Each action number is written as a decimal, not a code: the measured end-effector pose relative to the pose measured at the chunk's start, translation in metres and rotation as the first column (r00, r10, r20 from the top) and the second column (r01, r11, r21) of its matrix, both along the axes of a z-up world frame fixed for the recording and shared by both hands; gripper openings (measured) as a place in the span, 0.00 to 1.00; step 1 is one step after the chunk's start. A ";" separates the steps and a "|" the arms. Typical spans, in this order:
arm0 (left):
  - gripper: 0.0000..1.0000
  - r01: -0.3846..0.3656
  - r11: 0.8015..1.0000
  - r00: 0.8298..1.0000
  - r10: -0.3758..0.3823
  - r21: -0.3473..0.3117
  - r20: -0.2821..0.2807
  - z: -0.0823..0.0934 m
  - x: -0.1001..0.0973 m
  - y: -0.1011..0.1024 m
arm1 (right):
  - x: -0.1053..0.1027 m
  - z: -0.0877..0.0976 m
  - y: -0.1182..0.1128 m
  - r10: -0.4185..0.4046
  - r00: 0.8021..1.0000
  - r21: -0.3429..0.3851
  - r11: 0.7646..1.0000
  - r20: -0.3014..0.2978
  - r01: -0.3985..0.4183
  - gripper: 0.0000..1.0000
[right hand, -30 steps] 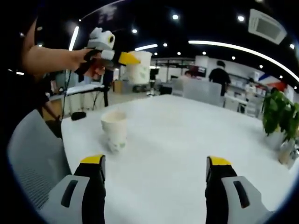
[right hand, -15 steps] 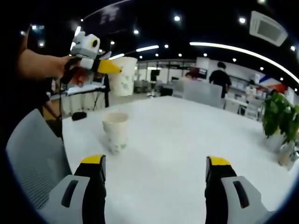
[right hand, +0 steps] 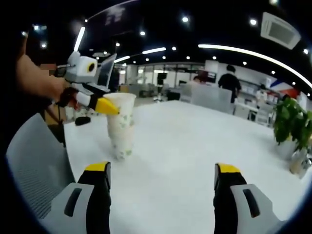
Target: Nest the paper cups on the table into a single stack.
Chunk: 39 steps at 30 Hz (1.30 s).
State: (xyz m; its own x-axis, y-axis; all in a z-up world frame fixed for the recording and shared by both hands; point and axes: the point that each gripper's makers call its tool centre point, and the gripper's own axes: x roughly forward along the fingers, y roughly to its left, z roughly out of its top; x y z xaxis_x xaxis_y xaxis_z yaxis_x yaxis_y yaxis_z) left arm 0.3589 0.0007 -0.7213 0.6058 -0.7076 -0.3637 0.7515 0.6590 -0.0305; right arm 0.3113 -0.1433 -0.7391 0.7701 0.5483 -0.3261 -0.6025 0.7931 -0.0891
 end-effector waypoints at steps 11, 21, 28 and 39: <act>0.43 -0.058 0.998 0.997 0.060 -0.038 0.055 -0.019 -0.002 -0.002 | 0.000 -0.002 0.000 -0.005 1.000 0.002 1.000 0.000 0.005 0.86; 0.93 -0.049 0.998 0.998 0.050 -0.047 0.026 -0.022 -0.021 0.010 | -0.001 -0.003 0.001 -0.008 1.000 0.010 1.000 -0.007 0.008 0.86; 0.84 -0.090 0.994 0.995 0.093 0.068 -0.041 -0.051 -0.028 0.052 | -0.003 -0.006 0.003 -0.002 1.000 0.015 1.000 -0.022 0.002 0.87; 0.75 0.126 0.981 0.990 -0.115 0.147 -0.083 -0.057 -0.011 0.044 | 0.008 -0.039 0.055 0.215 0.952 -0.018 0.974 -0.219 -0.224 0.74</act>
State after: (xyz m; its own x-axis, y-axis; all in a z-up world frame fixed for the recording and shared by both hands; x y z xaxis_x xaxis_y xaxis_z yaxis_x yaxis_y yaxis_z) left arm 0.3475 0.0447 -0.7785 0.4868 -0.7074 -0.5124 0.8252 0.5648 0.0043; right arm 0.3190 -0.0883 -0.7786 0.5415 0.6784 -0.4966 -0.7700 0.6372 0.0308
